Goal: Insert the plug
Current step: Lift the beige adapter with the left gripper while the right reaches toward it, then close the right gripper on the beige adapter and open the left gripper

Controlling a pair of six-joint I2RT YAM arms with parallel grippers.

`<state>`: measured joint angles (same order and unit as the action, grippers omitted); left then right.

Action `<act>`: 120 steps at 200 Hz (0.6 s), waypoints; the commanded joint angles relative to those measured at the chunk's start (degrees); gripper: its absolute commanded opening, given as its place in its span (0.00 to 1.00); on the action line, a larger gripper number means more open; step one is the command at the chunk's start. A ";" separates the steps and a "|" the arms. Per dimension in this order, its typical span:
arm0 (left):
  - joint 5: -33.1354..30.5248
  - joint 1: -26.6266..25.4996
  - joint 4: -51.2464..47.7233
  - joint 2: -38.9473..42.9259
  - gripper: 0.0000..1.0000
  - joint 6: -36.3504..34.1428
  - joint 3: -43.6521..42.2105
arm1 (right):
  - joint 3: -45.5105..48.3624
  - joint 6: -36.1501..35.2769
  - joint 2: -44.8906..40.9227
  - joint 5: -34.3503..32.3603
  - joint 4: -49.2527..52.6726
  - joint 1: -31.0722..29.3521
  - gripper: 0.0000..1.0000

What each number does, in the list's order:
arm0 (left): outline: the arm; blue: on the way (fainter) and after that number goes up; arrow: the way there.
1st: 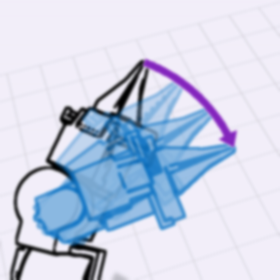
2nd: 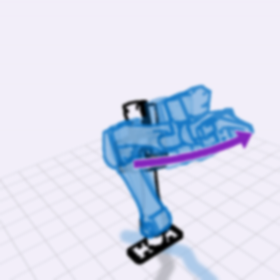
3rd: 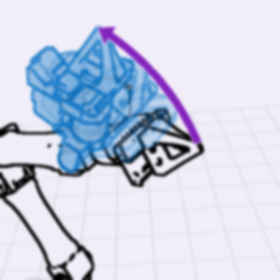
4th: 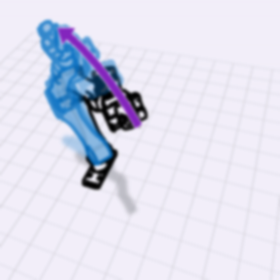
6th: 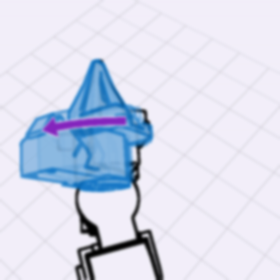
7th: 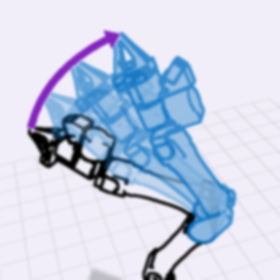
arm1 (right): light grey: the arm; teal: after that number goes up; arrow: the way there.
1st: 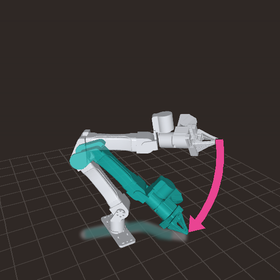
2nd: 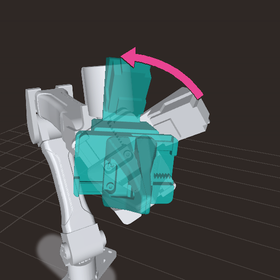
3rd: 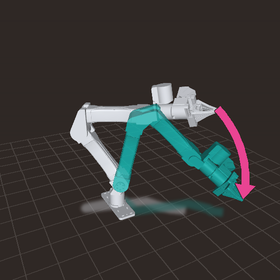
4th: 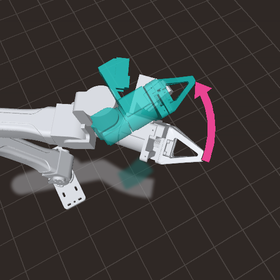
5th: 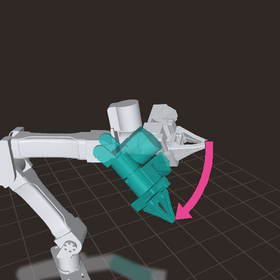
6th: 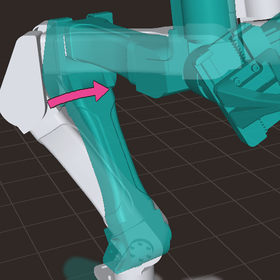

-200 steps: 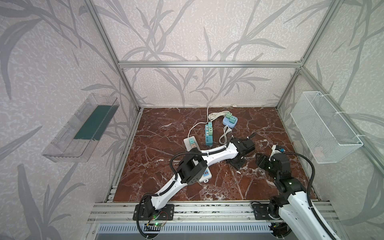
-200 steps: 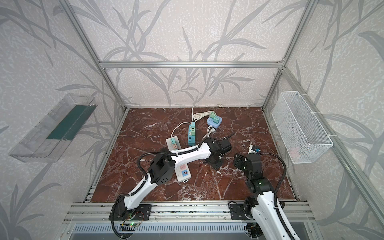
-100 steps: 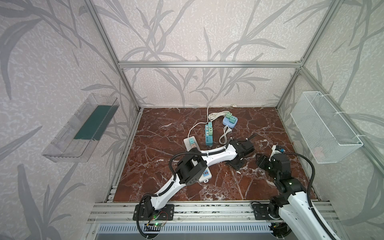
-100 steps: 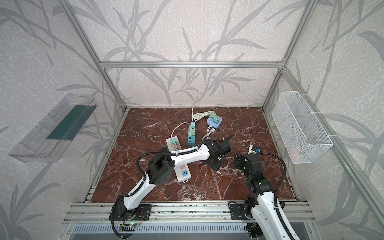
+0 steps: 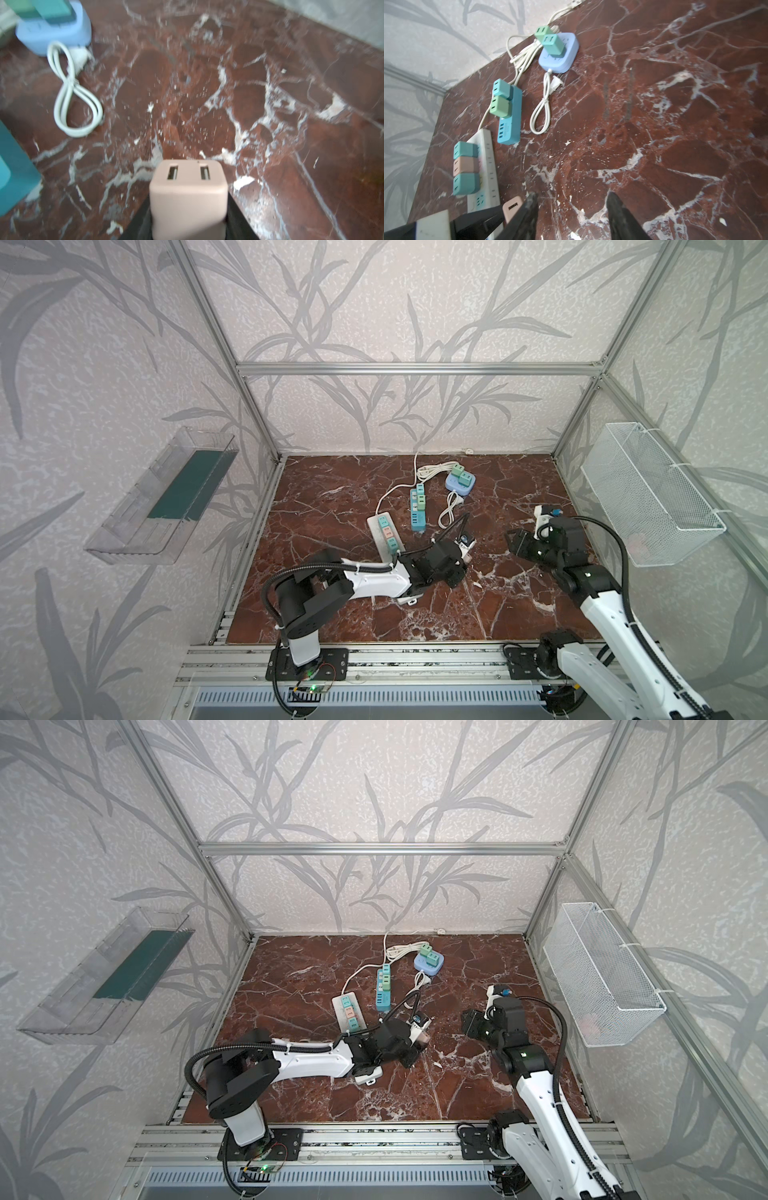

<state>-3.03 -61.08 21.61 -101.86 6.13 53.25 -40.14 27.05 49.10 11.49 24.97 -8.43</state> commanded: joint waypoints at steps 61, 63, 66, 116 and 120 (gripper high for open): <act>8.29 -0.07 41.88 3.32 0.23 -12.12 -16.84 | -12.61 -10.76 8.26 10.32 14.34 -12.14 0.47; 8.43 -0.09 41.73 3.44 0.23 -12.07 -16.97 | -12.77 -10.89 8.50 10.25 14.47 -12.40 0.47; 8.77 -0.09 41.59 3.65 0.23 -12.03 -17.10 | -12.94 -11.02 8.92 10.23 14.65 -12.82 0.47; 9.53 -0.06 41.62 5.23 0.23 -12.52 -18.71 | -13.54 -11.68 13.44 9.30 15.54 -19.95 0.52; 9.51 -0.07 41.61 5.34 0.23 -12.49 -18.84 | -13.41 -11.75 13.61 9.49 15.42 -20.27 0.52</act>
<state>4.89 -61.08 59.72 -98.65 -4.54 35.27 -52.51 16.64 61.67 20.93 38.15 -26.57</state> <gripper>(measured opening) 0.411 0.524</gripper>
